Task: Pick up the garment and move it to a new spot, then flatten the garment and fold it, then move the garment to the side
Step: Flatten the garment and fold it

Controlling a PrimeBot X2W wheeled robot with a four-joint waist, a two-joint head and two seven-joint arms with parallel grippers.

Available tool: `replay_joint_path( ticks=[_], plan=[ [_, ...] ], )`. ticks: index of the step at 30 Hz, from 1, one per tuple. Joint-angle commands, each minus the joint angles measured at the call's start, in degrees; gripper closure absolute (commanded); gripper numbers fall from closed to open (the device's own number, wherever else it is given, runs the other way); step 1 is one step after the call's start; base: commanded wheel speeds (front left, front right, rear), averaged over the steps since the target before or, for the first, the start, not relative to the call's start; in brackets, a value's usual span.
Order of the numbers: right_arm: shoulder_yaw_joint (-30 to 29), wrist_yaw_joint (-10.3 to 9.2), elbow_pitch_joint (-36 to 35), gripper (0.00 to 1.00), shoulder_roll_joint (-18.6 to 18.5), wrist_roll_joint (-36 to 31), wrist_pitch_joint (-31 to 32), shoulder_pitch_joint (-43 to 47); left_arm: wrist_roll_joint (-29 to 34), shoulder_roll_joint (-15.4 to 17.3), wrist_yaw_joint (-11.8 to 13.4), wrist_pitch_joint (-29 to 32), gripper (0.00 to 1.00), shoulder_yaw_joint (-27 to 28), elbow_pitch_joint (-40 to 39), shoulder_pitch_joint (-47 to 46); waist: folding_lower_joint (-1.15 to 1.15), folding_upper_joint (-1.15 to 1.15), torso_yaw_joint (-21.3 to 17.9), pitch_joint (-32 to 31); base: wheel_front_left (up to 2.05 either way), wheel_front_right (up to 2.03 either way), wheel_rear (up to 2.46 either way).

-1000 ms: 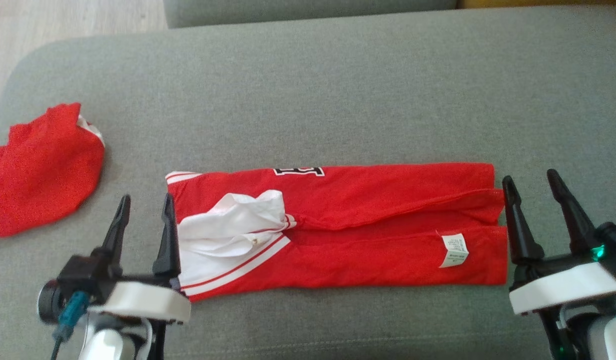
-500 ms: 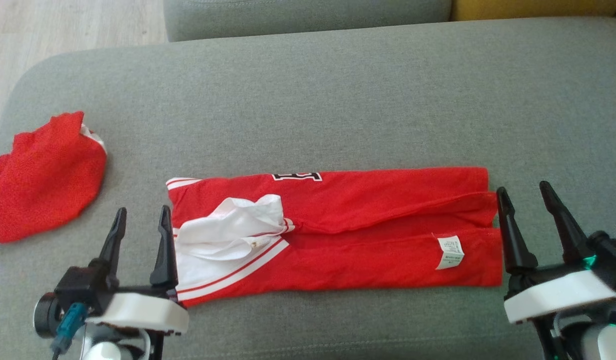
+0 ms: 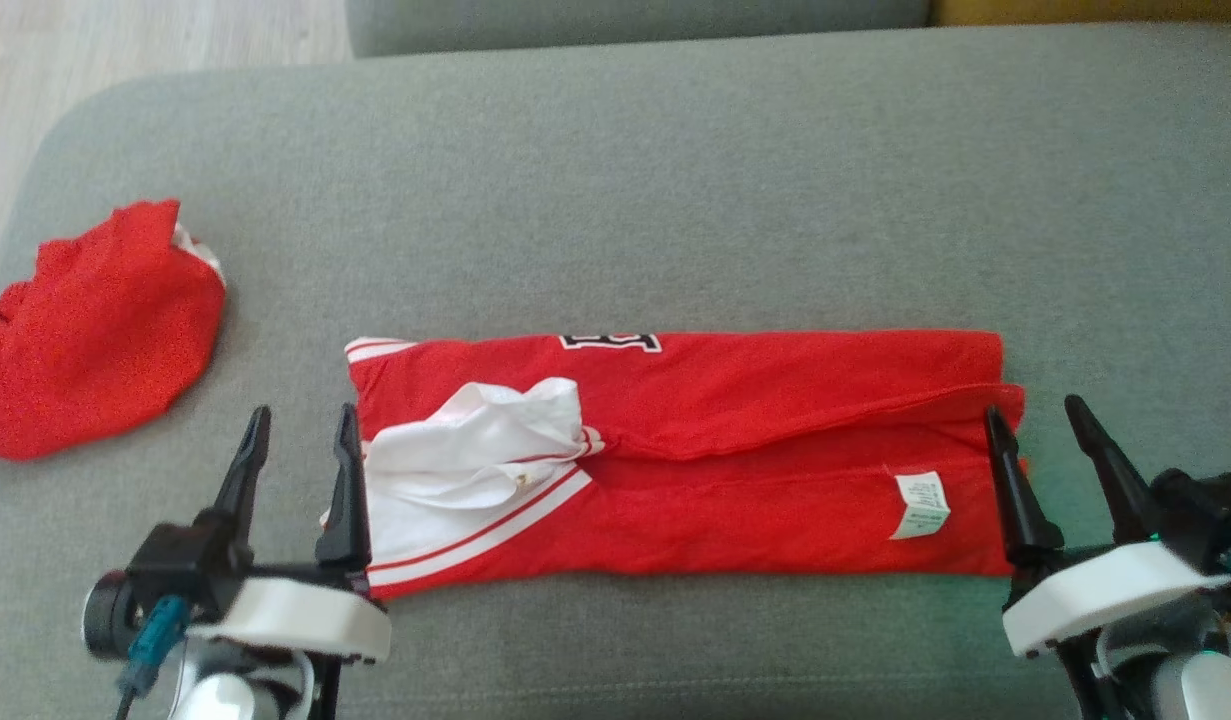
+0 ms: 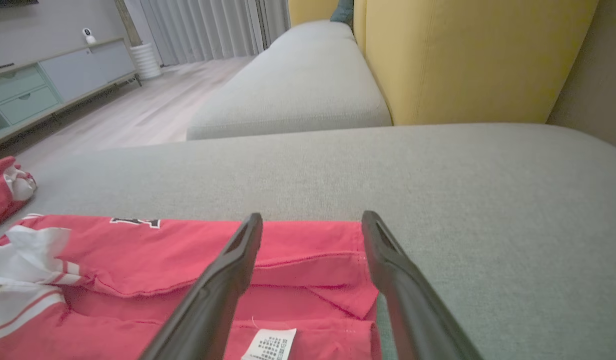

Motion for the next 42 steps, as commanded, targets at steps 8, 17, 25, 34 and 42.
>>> replay_joint_path(
  ticks=[8,17,25,34,42],
  plan=[
    [-1.61,-0.05,7.38,0.00,-2.40,1.07,-0.16,-7.40,0.84,0.59,-1.17,-1.09,0.00,1.10,-1.13,-7.60,0.00,0.00,2.62,5.07,0.00,0.00,0.00],
    [-4.99,-0.05,16.61,0.00,-1.82,0.86,2.53,-13.53,1.49,-0.88,-2.79,-1.90,0.00,-0.01,0.60,-11.15,0.00,0.00,4.09,8.56,0.00,0.00,0.00],
    [-5.80,-0.05,18.12,0.40,0.80,0.98,8.19,-11.99,1.79,-1.82,-3.88,-2.10,0.00,0.43,2.05,-12.57,0.00,0.00,4.41,9.94,0.00,0.00,0.00],
    [-6.09,-0.05,12.50,0.21,3.20,1.83,11.12,-5.36,2.90,-2.68,-5.28,-2.12,0.00,2.03,2.25,-12.72,0.00,0.00,3.46,10.23,0.00,0.00,0.00],
    [-5.50,-0.05,11.79,1.00,3.46,4.27,10.43,-4.39,3.87,-3.13,-6.22,-2.12,0.00,2.93,2.40,-12.92,0.00,0.00,2.39,10.46,0.00,0.00,0.00]
  ],
)
